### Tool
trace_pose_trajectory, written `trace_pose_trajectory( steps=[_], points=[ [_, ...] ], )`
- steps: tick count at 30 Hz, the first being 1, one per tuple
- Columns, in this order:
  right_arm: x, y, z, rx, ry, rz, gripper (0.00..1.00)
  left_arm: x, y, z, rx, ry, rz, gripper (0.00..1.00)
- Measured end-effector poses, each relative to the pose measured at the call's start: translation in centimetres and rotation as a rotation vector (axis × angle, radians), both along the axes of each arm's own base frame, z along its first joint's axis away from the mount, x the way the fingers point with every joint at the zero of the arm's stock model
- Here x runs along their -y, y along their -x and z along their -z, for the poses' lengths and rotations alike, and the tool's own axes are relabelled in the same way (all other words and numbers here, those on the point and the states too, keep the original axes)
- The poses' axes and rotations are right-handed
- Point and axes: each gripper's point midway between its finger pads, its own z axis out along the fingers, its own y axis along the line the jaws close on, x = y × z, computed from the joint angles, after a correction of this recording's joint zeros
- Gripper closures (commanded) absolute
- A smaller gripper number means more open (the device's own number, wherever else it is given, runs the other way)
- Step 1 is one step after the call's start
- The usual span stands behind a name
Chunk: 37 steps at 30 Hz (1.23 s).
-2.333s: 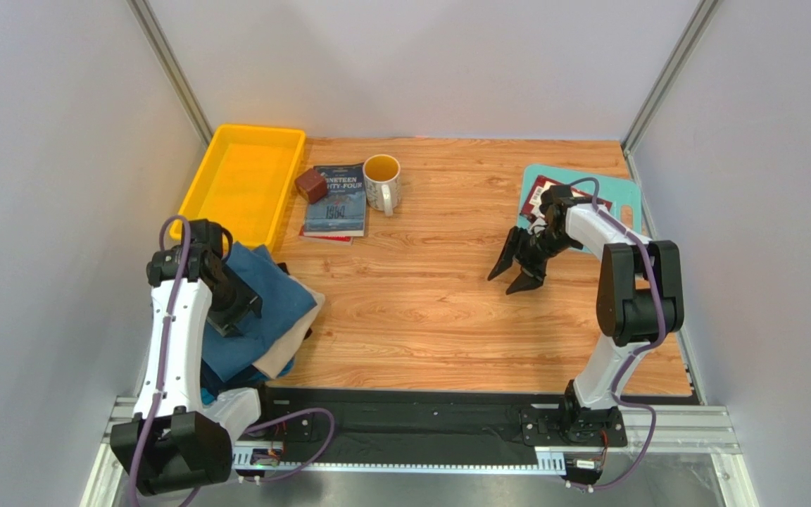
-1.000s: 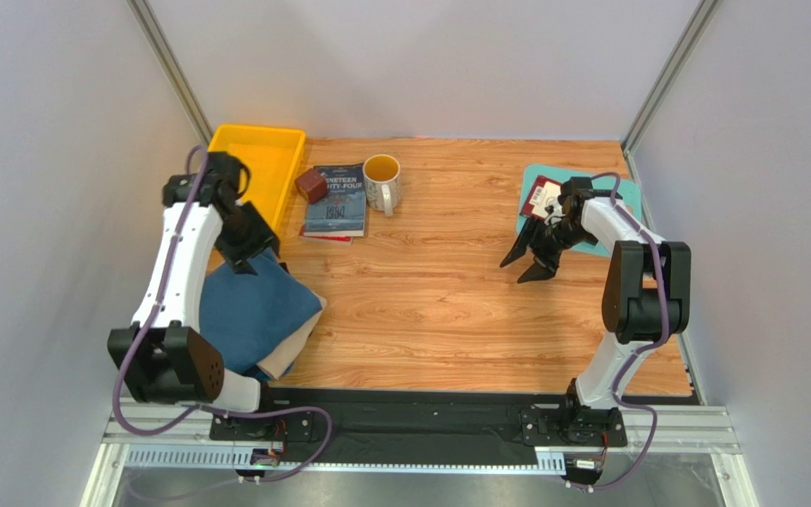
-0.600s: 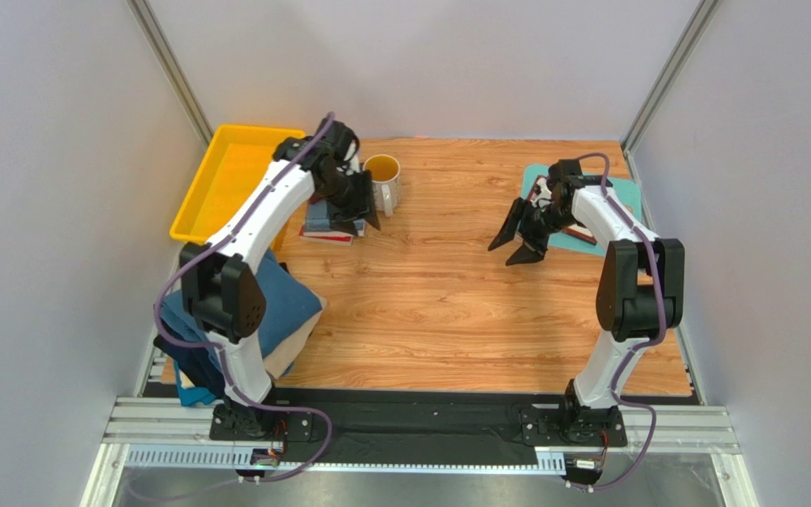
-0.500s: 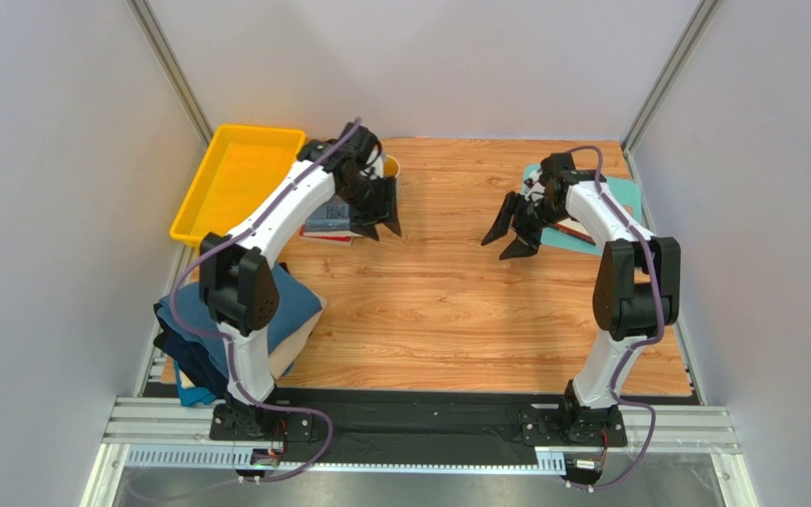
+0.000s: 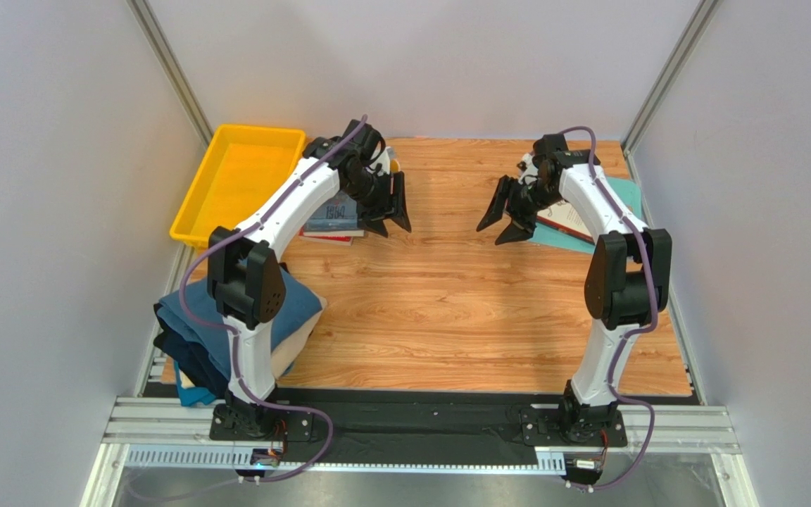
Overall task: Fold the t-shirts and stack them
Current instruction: Put the neatly folded tshirt into the corner of the board with the left arm
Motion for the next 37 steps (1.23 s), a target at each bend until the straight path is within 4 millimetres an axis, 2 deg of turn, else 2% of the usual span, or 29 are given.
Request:
trace_pose_trajectory(
  steps=[7,13,17,30,37],
  points=[
    [-0.7,0.5,0.6,-0.036,0.001,-0.011,0.42,0.0,0.0,0.0,-0.001,0.005,-0.001,0.35],
    [-3.3,2.8,1.7,-0.089,0.003,-0.057,0.42,0.1,0.0,-0.1,-0.006,0.012,0.000,0.35],
    [-4.6,3.5,1.6,-0.092,0.005,-0.092,0.42,0.3,0.1,-0.2,-0.011,0.022,0.003,0.35],
    [-4.7,1.9,-0.3,-0.038,-0.004,-0.085,0.42,0.2,0.1,-0.2,-0.012,0.024,0.001,0.35],
    [-4.8,1.7,0.3,-0.052,-0.001,-0.084,0.42,0.2,-0.2,-0.3,-0.005,0.033,-0.002,0.33]
  ],
)
